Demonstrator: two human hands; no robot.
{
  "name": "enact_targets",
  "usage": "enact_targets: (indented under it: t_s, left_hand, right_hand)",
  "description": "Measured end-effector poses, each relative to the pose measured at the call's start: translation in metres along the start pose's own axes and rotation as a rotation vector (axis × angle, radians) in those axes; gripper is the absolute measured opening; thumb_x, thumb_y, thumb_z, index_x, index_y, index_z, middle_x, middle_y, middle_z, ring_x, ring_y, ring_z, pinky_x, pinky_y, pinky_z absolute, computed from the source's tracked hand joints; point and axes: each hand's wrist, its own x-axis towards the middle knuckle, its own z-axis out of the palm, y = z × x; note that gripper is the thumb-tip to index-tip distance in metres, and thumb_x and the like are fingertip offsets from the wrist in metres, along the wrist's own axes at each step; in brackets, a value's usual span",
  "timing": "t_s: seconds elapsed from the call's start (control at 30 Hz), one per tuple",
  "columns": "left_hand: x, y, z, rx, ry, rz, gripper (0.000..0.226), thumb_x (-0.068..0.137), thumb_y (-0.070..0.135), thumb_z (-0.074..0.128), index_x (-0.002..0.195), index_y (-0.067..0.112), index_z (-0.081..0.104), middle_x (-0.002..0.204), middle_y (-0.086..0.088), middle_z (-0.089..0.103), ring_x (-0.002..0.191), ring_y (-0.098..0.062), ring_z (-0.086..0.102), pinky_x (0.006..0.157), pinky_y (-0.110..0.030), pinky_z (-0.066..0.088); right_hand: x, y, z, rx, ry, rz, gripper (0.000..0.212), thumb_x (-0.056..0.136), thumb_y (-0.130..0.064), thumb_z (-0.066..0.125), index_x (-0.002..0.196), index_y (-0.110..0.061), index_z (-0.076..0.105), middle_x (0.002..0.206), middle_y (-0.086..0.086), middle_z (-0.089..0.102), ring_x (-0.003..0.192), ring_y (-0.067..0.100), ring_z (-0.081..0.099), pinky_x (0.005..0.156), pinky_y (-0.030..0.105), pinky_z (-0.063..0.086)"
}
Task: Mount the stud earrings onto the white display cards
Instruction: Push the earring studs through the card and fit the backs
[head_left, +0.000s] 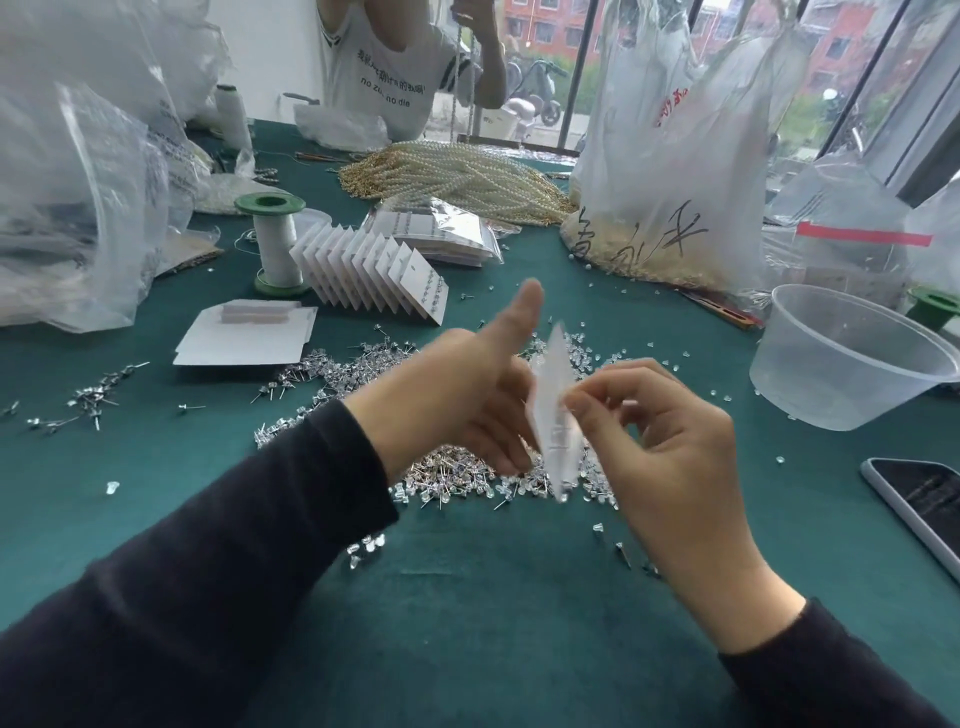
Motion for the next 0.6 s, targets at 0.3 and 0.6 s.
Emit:
enact_targets:
  t_s: [0.3, 0.6]
  left_hand:
    - [0.002, -0.013, -0.022, 1.023, 0.118, 0.016, 0.030, 0.072, 0.040, 0.073, 0.098, 0.025, 0.070, 0.089, 0.006, 0.062, 0.084, -0.009, 0.055, 0.073, -0.020, 0.041]
    - [0.009, -0.022, -0.016, 0.967, 0.177, 0.095, 0.005, 0.077, 0.026, 0.070, 0.078, 0.022, 0.070, 0.071, 0.015, 0.055, 0.065, 0.003, 0.045, 0.054, -0.010, 0.030]
  right_hand:
    - [0.008, 0.008, -0.010, 0.482, 0.097, 0.460, 0.008, 0.067, -0.027, 0.069, 0.071, -0.020, 0.071, 0.071, -0.004, 0.067, 0.071, 0.014, 0.058, 0.063, 0.021, 0.046]
    - [0.010, 0.005, -0.012, 0.619, 0.061, 0.603, 0.023, 0.083, -0.005, 0.062, 0.065, -0.017, 0.071, 0.071, 0.003, 0.064, 0.073, 0.020, 0.056, 0.072, 0.031, 0.047]
